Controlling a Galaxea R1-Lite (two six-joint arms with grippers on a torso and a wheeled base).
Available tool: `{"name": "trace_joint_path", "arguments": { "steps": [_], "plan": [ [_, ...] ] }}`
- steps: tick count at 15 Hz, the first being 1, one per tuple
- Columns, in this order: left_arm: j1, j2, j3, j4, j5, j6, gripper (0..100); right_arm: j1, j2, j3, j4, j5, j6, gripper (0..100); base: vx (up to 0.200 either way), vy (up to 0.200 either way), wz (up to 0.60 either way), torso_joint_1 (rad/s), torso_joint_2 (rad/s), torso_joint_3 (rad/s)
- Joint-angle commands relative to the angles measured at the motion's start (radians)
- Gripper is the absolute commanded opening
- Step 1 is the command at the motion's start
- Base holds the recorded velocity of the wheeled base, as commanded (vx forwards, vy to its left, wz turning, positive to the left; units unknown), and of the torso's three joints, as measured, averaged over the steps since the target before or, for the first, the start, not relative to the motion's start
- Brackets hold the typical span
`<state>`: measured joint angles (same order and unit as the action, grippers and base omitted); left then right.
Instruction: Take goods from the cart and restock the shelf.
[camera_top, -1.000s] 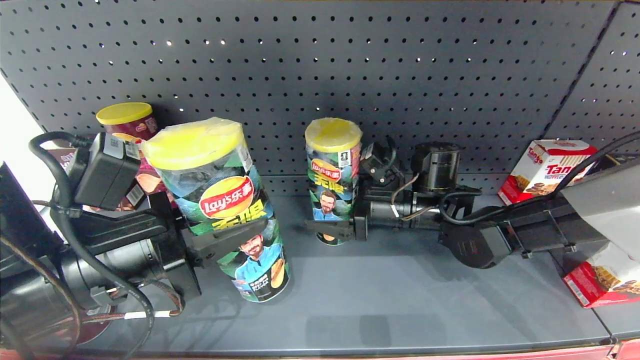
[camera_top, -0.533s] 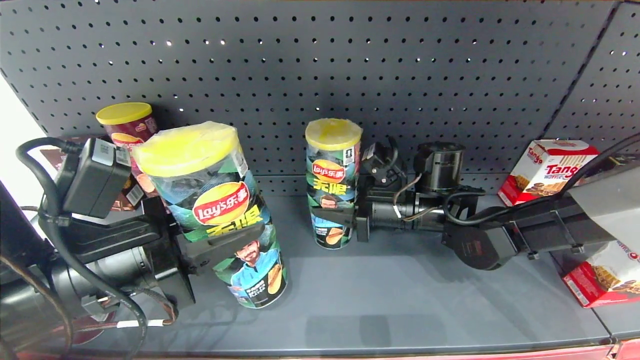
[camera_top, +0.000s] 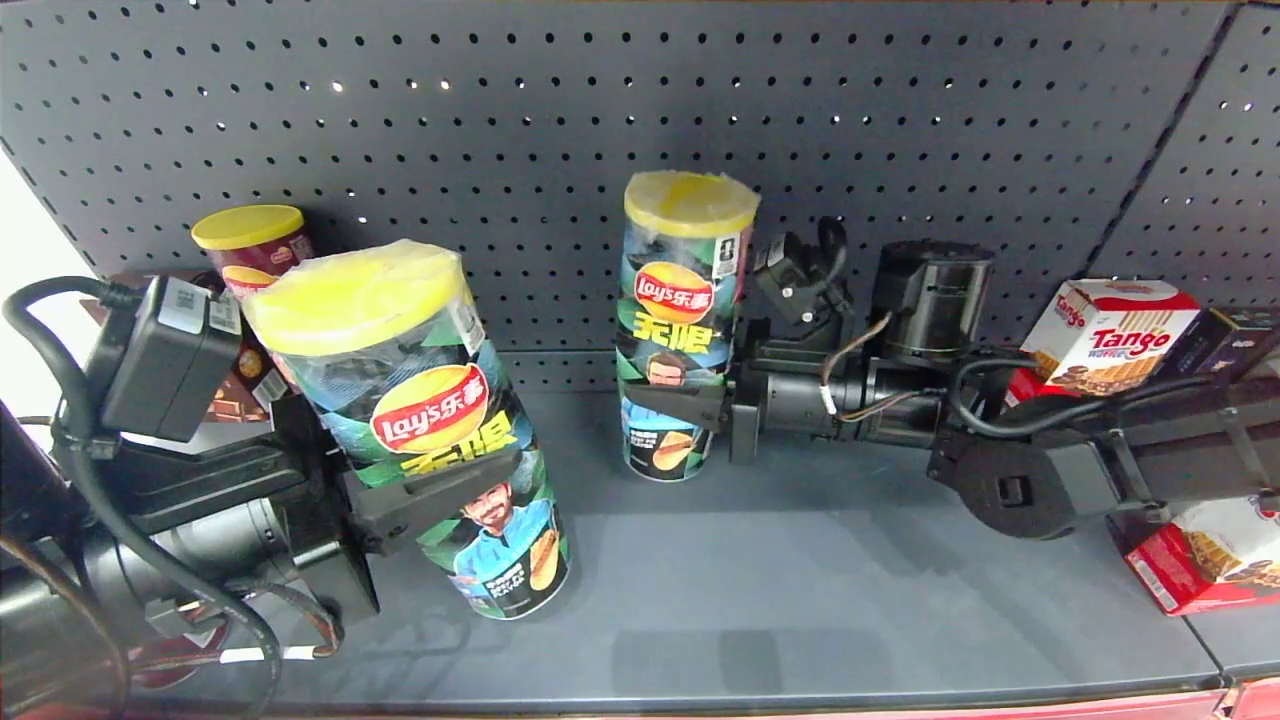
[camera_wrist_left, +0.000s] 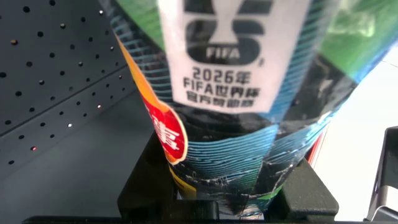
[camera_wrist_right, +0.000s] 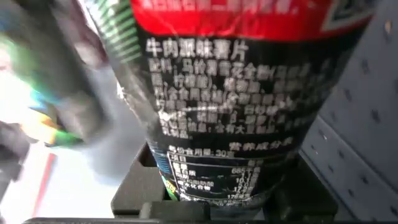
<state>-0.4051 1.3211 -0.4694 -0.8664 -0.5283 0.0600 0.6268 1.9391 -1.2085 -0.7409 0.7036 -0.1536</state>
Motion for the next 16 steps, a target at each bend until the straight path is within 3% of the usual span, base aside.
{"name": "trace_joint_path", "arguments": {
  "steps": [1,3,9,16],
  "plan": [
    [0.0,0.0,0.0,0.0,0.001,0.0,0,0.027,-0.094,0.046,-0.008,-0.001,0.012,0,0.0,0.0,0.0,0.0,0.0,0.0],
    [0.0,0.003,-0.002,0.0,0.001,0.0,0,0.036,-0.124,0.095,-0.041,-0.001,0.012,0,0.0,0.0,0.0,0.0,0.0,0.0],
    [0.0,0.0,-0.003,0.001,0.024,0.0,0,0.037,-0.172,0.403,-0.241,0.014,0.011,0,0.0,0.0,0.0,0.0,0.0,0.0],
    [0.0,0.006,-0.009,0.001,0.025,0.0,0,0.07,-0.163,0.541,-0.311,0.014,-0.011,0,0.0,0.0,0.0,0.0,0.0,0.0]
  ]
}}
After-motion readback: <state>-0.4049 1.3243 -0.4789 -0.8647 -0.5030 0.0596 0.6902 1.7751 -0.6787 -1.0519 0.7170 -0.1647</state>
